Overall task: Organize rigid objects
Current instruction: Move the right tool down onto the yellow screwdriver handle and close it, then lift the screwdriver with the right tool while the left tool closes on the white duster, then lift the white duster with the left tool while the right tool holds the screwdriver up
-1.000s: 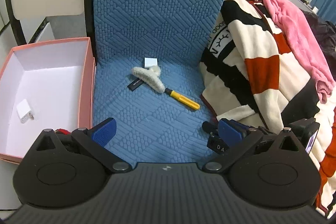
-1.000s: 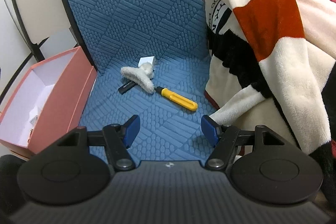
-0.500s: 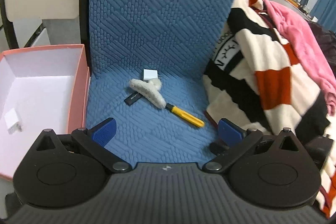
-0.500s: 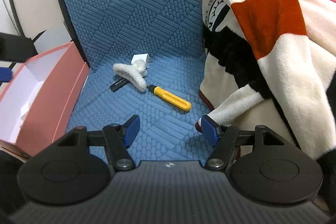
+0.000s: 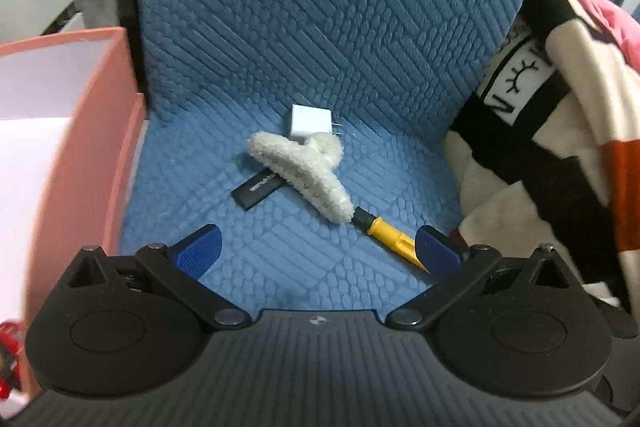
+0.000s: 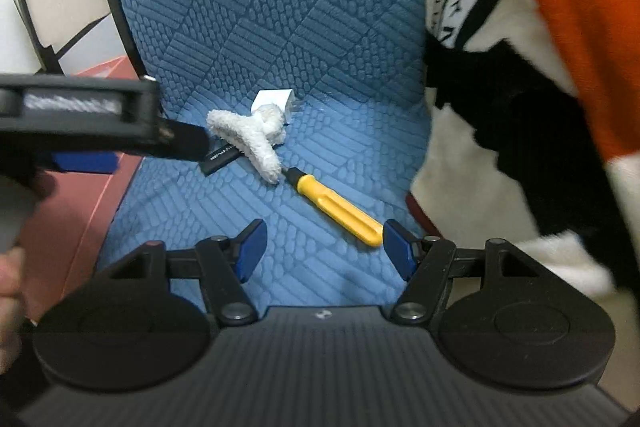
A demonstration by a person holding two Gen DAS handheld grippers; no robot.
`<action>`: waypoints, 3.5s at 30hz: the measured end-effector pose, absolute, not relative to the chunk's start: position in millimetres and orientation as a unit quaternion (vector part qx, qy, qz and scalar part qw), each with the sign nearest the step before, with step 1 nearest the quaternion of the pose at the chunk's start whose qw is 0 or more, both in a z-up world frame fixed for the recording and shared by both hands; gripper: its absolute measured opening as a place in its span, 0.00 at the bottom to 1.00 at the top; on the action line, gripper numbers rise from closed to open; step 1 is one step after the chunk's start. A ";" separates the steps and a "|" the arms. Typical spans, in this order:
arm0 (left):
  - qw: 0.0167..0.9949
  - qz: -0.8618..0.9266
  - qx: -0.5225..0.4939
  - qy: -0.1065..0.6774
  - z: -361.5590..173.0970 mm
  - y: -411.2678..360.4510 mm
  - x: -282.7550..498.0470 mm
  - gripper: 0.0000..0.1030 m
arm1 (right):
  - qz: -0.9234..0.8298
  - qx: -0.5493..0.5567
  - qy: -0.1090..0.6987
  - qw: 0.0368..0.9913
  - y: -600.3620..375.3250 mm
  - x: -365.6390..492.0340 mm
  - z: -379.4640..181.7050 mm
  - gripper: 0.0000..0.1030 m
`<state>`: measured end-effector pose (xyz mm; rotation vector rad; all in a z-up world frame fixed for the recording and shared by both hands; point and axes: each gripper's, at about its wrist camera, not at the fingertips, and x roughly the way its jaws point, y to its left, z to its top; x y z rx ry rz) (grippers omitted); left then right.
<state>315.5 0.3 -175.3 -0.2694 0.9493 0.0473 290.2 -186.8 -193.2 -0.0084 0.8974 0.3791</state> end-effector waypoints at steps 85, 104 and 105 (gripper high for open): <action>0.866 0.008 -0.179 0.466 -251.6 -1.9 389.1 0.36 | 0.071 -0.010 0.429 0.901 -151.3 270.5 -235.6 0.20; 0.869 0.010 -0.139 0.475 -232.8 13.0 347.1 0.13 | 0.087 0.031 0.434 0.896 -156.6 263.3 -228.6 0.20; 0.869 0.008 -0.139 0.475 -230.0 14.3 341.7 0.13 | 0.088 0.033 0.433 0.896 -156.8 261.9 -226.9 0.20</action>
